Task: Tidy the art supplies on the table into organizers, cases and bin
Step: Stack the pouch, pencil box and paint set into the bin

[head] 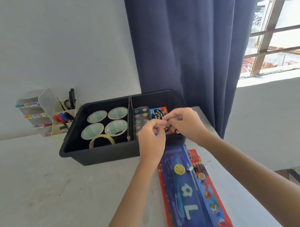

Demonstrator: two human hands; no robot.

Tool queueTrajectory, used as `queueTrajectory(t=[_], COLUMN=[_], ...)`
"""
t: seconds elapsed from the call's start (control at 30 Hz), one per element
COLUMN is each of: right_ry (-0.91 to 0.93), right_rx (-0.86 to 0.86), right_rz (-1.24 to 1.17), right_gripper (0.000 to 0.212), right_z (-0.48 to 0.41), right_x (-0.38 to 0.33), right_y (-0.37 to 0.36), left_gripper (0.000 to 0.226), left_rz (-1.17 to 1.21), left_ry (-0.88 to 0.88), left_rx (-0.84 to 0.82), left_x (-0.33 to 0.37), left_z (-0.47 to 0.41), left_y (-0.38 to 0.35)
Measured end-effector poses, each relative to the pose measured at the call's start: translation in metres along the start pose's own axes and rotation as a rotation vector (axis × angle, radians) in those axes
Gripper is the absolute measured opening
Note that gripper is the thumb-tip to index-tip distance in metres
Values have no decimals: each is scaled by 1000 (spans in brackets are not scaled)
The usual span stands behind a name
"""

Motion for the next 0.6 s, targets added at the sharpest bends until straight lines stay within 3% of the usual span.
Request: queueTrajectory(t=[0.3,0.4,0.5,0.6], right_ry=[-234,-374,-430,-445], right_rx=[52,-45,-149,-174], right_rz=[-27,-40,-54,-132], right_gripper=[22,5,17,15], right_z=[82,106,129,141], right_x=[46,68,74,76], right_y=[6,-3,-15,-22], left_gripper=[22,20,25,39], left_rz=[-79,-100,-20,130], left_ry=[262,367,448,560], left_rx=[-27,-40,-44,-99], left_x=[-38,-52,-58,-67], left_z=[78,103,124,138], left_y=[13,12,8,-6])
Point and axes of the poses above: each hand's wrist, its own z-axis away from the middle knuckle, its own y-axis out of the back of the hand, x = y × z, the point moved 8 cm from there along -z, towards the middle knuckle, and after that the axes turned 6 degrees about z, right-handed, at the moved point
